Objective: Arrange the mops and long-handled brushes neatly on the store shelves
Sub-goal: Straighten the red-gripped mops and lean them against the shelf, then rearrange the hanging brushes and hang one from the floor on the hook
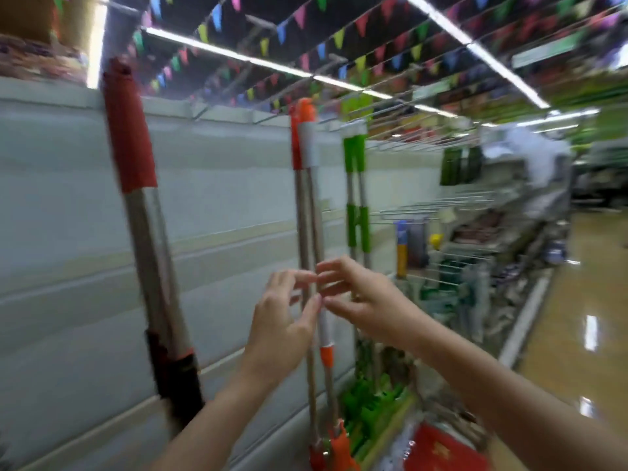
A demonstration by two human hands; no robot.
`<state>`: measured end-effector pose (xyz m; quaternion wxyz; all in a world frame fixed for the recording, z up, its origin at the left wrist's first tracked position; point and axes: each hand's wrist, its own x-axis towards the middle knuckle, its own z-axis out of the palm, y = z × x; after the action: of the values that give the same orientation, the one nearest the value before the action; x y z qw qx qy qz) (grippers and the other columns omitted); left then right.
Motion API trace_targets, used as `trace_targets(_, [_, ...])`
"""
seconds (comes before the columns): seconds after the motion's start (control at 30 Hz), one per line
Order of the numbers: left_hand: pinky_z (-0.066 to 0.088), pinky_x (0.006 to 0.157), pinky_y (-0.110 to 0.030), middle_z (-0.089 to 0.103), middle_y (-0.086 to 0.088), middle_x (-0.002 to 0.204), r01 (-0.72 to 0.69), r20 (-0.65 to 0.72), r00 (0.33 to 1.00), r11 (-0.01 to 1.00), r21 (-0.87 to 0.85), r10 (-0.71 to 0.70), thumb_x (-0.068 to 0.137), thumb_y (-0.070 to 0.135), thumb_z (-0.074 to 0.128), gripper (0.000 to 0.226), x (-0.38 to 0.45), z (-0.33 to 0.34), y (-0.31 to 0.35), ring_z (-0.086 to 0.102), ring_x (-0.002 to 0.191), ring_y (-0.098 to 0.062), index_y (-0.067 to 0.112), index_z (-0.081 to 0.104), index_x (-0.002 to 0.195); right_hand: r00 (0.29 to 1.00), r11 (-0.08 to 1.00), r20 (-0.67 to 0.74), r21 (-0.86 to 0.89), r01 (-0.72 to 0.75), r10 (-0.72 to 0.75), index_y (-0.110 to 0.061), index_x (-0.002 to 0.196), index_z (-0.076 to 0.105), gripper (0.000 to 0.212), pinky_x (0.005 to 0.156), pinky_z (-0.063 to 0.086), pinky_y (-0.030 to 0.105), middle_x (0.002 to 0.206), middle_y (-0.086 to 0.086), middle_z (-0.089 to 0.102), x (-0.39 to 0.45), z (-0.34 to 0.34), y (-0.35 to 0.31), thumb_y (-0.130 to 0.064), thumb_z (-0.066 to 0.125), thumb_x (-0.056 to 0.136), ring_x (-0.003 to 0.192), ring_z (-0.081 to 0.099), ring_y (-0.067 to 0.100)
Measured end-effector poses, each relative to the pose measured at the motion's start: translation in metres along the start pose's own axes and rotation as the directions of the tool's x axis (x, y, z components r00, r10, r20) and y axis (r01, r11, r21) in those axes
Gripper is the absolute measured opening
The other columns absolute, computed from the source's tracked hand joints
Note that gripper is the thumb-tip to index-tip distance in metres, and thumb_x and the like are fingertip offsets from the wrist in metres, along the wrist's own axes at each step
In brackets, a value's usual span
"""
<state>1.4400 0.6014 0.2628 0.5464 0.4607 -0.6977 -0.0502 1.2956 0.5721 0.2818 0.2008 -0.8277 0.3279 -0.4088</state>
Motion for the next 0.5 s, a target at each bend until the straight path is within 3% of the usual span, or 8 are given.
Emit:
trace_targets(0.13, [0.052, 0.065, -0.014, 0.07, 0.007, 0.079, 0.067, 0.213, 0.977, 0.973, -0.22, -0.019, 0.081, 0.012, 0.064, 0.012, -0.007, 0.066, 0.022, 0.064, 0.068, 0.006, 0.024, 0.064, 0.081, 0.988, 0.989, -0.11, -0.094, -0.117, 0.107, -0.01, 0.114, 0.059, 0.03, 0.085, 0.046, 0.016, 0.108, 0.002, 0.067, -0.051, -0.045, 0.035, -0.012, 0.055, 0.084, 0.099, 0.063, 0.009])
trace_targets(0.23, [0.054, 0.073, -0.017, 0.072, 0.01, 0.082, 0.096, 0.362, 0.932, 0.934, -0.343, 0.037, 0.073, 0.022, 0.059, 0.009, -0.016, 0.13, 0.045, 0.069, 0.077, -0.002, 0.026, 0.065, 0.079, 0.961, 0.963, -0.187, -0.136, -0.231, 0.204, -0.014, 0.108, 0.064, 0.027, 0.084, 0.049, 0.019, 0.104, 0.001, 0.069, -0.105, -0.088, 0.069, -0.01, 0.054, 0.083, 0.097, 0.063, 0.01])
trace_targets(0.3, [0.054, 0.074, -0.018, 0.072, 0.011, 0.083, 0.092, 0.44, 0.892, 0.912, -0.399, 0.103, 0.078, 0.019, 0.063, 0.015, -0.016, 0.179, 0.069, 0.069, 0.079, -0.004, 0.032, 0.064, 0.084, 0.929, 0.942, -0.267, -0.144, -0.303, 0.258, -0.018, 0.104, 0.065, 0.024, 0.081, 0.051, 0.02, 0.1, -0.003, 0.069, -0.145, -0.122, 0.088, -0.01, 0.055, 0.082, 0.093, 0.064, 0.007])
trace_targets(0.37, [0.053, 0.075, -0.02, 0.072, 0.013, 0.083, 0.048, 0.491, 0.851, 0.904, -0.425, 0.186, 0.082, 0.009, 0.065, 0.023, -0.009, 0.233, 0.096, 0.068, 0.081, -0.003, 0.032, 0.065, 0.082, 0.876, 0.914, -0.361, -0.126, -0.385, 0.319, -0.022, 0.103, 0.065, 0.024, 0.078, 0.051, 0.019, 0.1, -0.007, 0.069, -0.182, -0.161, 0.108, -0.011, 0.056, 0.084, 0.091, 0.064, 0.006])
trace_targets(0.5, [0.052, 0.076, -0.023, 0.071, 0.005, 0.083, -0.024, 0.548, 0.767, 0.867, -0.497, 0.335, 0.083, 0.009, 0.064, 0.016, 0.007, 0.348, 0.158, 0.066, 0.083, -0.005, 0.025, 0.066, 0.082, 0.766, 0.872, -0.522, -0.08, -0.482, 0.375, -0.035, 0.101, 0.061, 0.022, 0.079, 0.057, 0.03, 0.103, -0.007, 0.068, -0.247, -0.251, 0.15, -0.022, 0.055, 0.083, 0.091, 0.067, 0.01])
